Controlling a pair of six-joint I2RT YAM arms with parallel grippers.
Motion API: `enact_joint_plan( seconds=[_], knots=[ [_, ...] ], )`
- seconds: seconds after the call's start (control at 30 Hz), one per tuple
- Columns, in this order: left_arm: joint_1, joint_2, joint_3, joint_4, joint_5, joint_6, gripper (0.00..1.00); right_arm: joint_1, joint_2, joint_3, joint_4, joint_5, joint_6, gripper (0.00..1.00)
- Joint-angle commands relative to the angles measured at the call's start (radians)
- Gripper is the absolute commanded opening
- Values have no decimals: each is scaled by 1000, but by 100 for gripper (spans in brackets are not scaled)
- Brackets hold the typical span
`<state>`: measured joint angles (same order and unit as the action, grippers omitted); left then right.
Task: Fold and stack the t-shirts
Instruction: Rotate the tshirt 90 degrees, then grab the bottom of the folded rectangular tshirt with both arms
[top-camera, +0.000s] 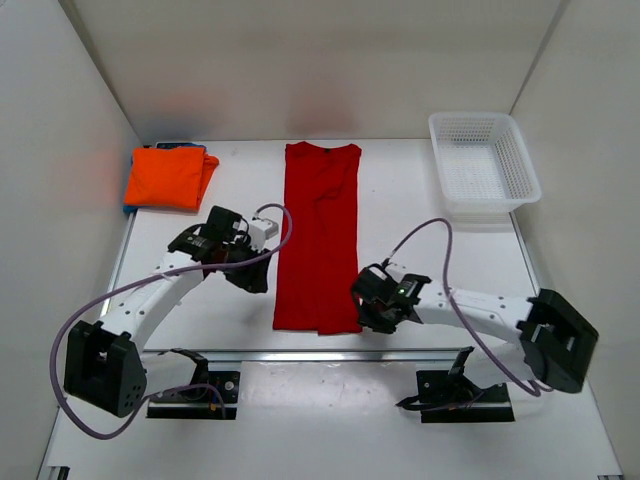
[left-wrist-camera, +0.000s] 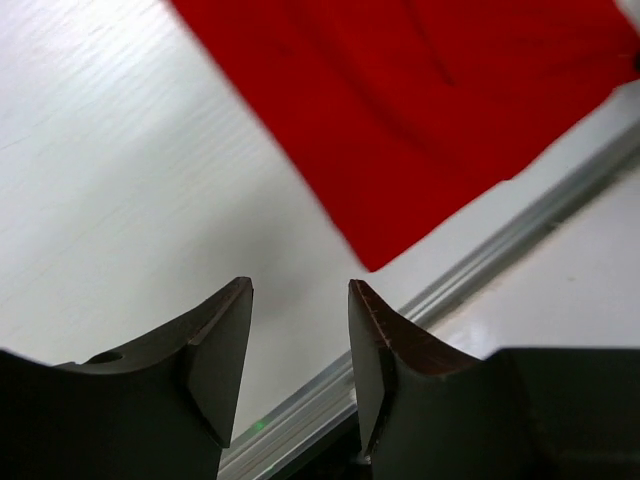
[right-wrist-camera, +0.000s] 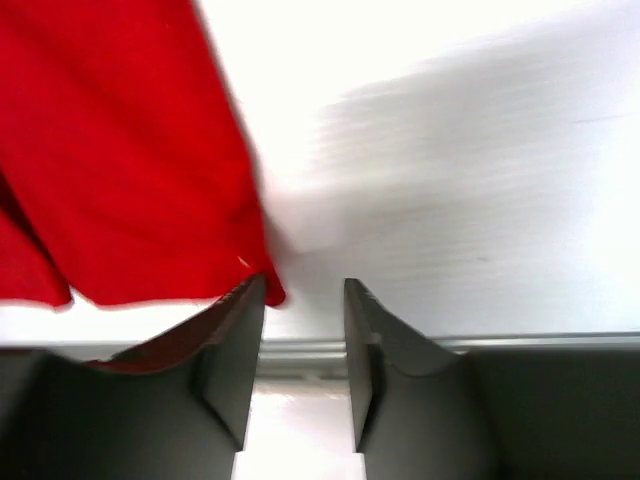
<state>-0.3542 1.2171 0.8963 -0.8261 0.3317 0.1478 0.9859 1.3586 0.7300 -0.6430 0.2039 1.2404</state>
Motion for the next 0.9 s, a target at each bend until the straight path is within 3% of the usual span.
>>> enact_joint_plan(
  seconds=[0.0,0.17,0.4,0.53,0.87],
  knots=[
    [-26,-2,-25,53,131,-62,55,-15,-134,-38,3,57,-97,36],
    [-40,12,-109,97,155,-129,56,34,-219,26,49,55,-170,37],
    [-51,58,-201,189,182,-266,58,62,51,190,198,-47,-249,37],
    [-45,67,-237,211,124,-301,59,40,173,253,261,-116,-280,36],
    [-52,157,-264,278,133,-358,60,36,301,263,307,-224,-292,37]
  ],
)
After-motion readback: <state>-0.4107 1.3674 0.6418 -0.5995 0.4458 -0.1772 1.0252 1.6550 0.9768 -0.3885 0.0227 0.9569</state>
